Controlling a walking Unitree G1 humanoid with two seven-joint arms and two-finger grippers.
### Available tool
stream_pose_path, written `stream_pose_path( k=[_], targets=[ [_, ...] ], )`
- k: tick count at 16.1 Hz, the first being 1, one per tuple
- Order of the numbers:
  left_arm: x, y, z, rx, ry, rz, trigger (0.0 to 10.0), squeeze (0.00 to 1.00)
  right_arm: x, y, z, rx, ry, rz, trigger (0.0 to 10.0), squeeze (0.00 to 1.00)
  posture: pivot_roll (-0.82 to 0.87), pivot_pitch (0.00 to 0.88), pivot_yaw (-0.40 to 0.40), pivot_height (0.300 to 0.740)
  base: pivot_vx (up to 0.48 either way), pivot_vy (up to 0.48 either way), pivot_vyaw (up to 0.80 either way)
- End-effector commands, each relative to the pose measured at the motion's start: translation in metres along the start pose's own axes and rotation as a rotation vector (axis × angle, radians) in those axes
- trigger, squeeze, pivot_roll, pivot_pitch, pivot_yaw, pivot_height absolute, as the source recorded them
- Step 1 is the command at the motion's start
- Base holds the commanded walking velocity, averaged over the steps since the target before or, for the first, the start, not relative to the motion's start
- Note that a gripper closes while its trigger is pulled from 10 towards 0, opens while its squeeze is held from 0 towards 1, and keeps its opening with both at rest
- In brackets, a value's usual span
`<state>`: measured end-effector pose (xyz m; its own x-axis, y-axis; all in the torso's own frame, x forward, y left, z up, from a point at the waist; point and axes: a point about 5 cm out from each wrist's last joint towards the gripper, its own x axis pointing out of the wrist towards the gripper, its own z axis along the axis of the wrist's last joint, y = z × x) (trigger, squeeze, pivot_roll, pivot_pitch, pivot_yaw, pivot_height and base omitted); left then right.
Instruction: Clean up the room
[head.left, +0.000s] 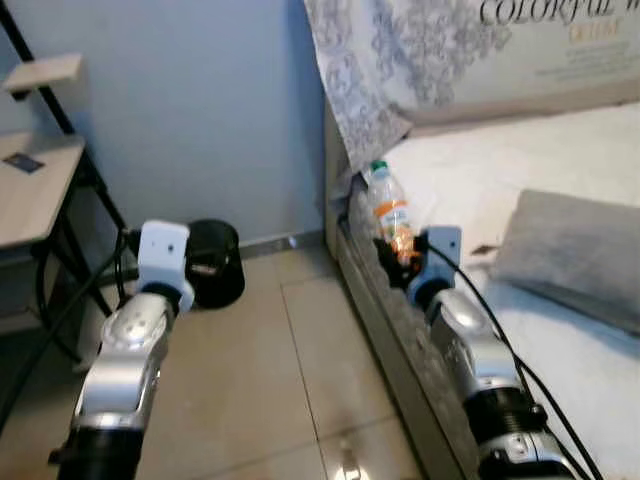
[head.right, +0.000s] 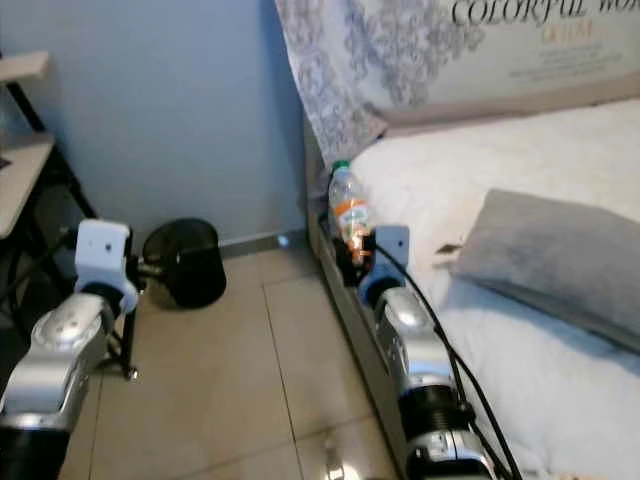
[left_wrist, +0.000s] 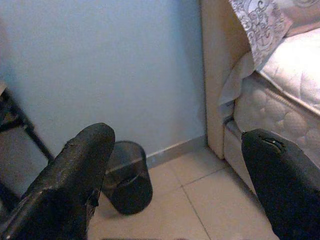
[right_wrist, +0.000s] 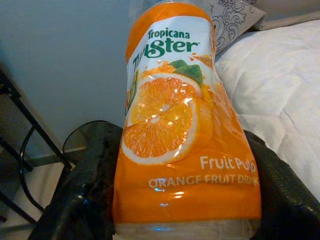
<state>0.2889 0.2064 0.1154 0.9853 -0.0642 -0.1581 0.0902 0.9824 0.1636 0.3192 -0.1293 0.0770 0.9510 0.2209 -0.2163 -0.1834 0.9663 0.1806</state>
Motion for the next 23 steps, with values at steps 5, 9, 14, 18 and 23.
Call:
stream_pose_path(
  k=[5, 9, 14, 18, 23],
  targets=[
    [0.0027, -0.0075, 0.0022, -0.024, -0.006, -0.021, 10.0, 0.0, -0.002, -0.0113, -0.0001, -0.02, 0.003, -0.034, 10.0, 0.0, 0.0, 0.0, 0.046, 0.74, 0.377, 0.0, 0.0],
    [0.004, -0.011, 0.0021, -0.034, -0.006, -0.027, 10.0, 0.0, -0.0015, -0.0155, 0.0012, -0.027, 0.006, -0.039, 10.0, 0.0, 0.0, 0.0, 0.049, 0.74, 0.394, 0.0, 0.0],
    [0.0045, -0.0109, 0.0017, -0.03, -0.006, -0.029, 10.0, 0.0, -0.0013, -0.0093, -0.0009, -0.05, 0.017, 0.003, 10.0, 0.0, 0.0, 0.0, 0.051, 0.74, 0.403, 0.0, 0.48],
    [0.0047, -0.0139, 0.0005, -0.037, -0.006, -0.035, 10.0, 0.0, -0.0023, -0.0117, -0.0021, -0.062, 0.027, 0.002, 10.0, 0.0, -0.01, 0.0, 0.048, 0.74, 0.414, 0.0, 0.2],
    [0.0042, -0.0157, -0.0002, -0.032, -0.003, -0.047, 10.0, 0.0, -0.0022, -0.0064, -0.0012, -0.08, 0.019, 0.035, 10.0, 0.0, 0.0, 0.0, 0.049, 0.74, 0.42, 0.0, 0.64]
  ],
)
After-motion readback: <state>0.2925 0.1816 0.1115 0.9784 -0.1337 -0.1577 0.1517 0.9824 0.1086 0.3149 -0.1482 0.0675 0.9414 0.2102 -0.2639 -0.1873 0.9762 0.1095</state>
